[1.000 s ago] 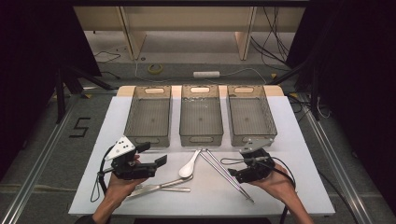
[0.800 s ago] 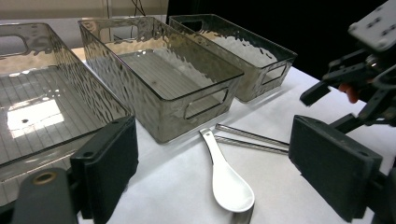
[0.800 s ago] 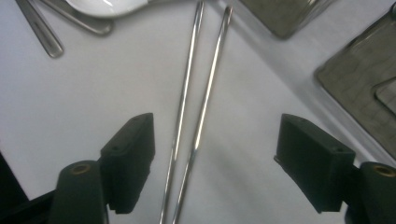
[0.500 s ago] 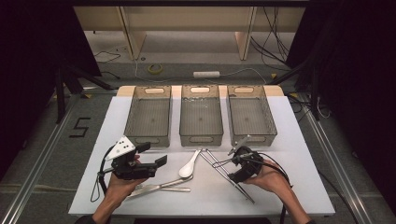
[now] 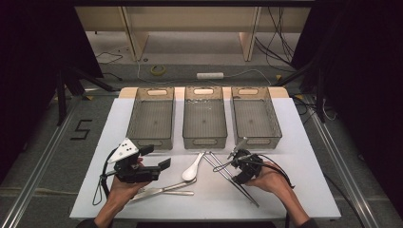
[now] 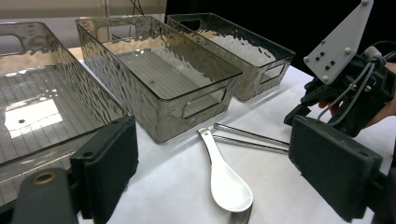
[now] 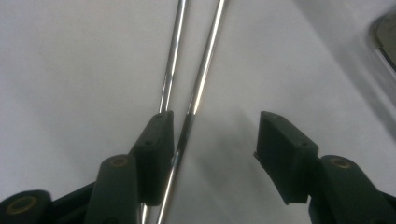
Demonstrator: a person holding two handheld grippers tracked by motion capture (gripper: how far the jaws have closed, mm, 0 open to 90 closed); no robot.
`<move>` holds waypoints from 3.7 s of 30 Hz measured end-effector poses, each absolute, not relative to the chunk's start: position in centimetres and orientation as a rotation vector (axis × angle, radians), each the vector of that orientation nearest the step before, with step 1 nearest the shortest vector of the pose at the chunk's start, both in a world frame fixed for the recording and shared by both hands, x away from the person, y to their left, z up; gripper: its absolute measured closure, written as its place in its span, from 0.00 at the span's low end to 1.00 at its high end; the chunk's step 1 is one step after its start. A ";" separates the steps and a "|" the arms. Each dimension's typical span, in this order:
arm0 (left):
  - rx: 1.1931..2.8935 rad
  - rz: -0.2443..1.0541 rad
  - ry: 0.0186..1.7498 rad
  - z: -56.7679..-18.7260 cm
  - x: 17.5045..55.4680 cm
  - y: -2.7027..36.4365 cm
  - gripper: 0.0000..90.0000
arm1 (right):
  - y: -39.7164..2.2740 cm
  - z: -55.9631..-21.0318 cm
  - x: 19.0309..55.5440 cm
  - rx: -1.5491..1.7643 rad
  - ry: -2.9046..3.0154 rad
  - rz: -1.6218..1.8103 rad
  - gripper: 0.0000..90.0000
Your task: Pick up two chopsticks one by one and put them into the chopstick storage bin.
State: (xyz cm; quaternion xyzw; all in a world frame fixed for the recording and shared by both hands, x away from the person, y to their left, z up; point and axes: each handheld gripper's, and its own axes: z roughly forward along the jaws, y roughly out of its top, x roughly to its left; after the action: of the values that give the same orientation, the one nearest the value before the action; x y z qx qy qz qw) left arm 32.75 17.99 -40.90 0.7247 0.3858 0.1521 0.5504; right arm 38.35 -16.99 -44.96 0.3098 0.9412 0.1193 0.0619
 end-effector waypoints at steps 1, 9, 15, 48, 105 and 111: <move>1.715 0.360 0.913 -40.9 32.8 18.0 0.17 | -16.9 -45.0 38.4 0.943 2.850 0.354 0.54; 1.713 0.360 0.913 -40.9 32.8 18.0 0.17 | -16.4 -45.4 38.6 0.926 2.878 0.299 0.64; 1.713 0.360 0.912 -40.9 32.8 17.9 0.17 | -16.4 -45.5 38.9 0.926 2.913 0.262 0.73; 1.727 0.364 0.905 -40.9 32.8 17.8 0.17 | -16.7 -44.9 40.2 0.875 2.965 0.189 0.97; 2.356 0.171 0.358 -43.0 33.5 8.2 0.58 | -11.2 -39.6 33.9 0.118 2.963 0.278 0.96; 2.371 0.176 0.337 -43.1 33.3 8.0 0.64 | -11.1 -39.6 33.7 0.103 2.960 0.291 0.96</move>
State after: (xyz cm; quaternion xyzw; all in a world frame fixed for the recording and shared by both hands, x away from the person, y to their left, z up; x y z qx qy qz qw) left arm 33.32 8.03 -43.10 0.9205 0.1307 0.0682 0.3619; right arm 33.73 -11.08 -39.65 0.0346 0.9912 0.0975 0.0829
